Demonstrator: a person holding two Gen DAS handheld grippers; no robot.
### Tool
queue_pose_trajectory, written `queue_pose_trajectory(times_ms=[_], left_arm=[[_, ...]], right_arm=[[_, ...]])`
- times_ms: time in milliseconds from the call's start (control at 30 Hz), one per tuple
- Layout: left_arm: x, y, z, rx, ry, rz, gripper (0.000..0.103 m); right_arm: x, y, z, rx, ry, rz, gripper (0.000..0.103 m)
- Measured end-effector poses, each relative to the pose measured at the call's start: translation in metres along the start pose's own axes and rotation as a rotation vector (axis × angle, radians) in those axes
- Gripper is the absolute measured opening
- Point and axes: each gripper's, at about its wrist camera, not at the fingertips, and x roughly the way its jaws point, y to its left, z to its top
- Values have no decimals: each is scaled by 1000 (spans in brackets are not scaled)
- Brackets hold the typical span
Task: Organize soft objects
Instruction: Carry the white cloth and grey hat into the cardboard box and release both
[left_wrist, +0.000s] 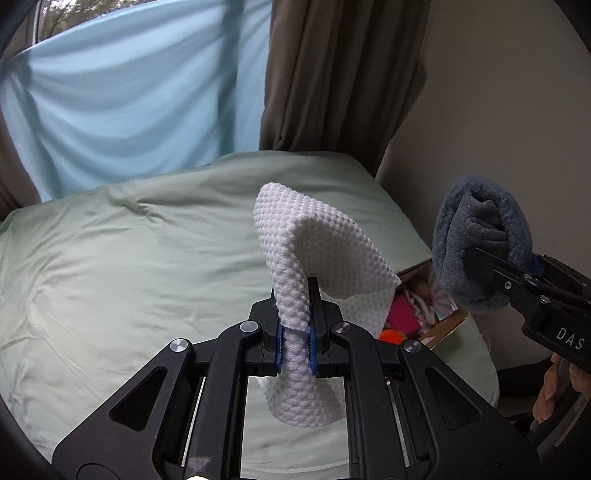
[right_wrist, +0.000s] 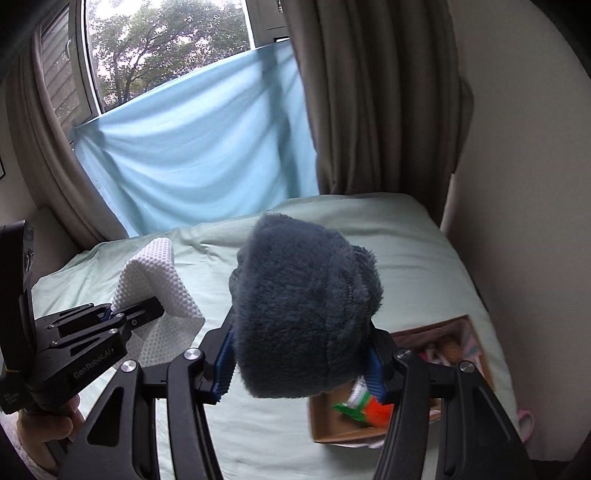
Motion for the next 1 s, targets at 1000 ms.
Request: queue_pose_trajectory(times_ms=[1000], left_arm=[[219, -137, -76, -234, 405, 169, 8]], right_arm=[[153, -182, -62, -22, 403, 159, 53]])
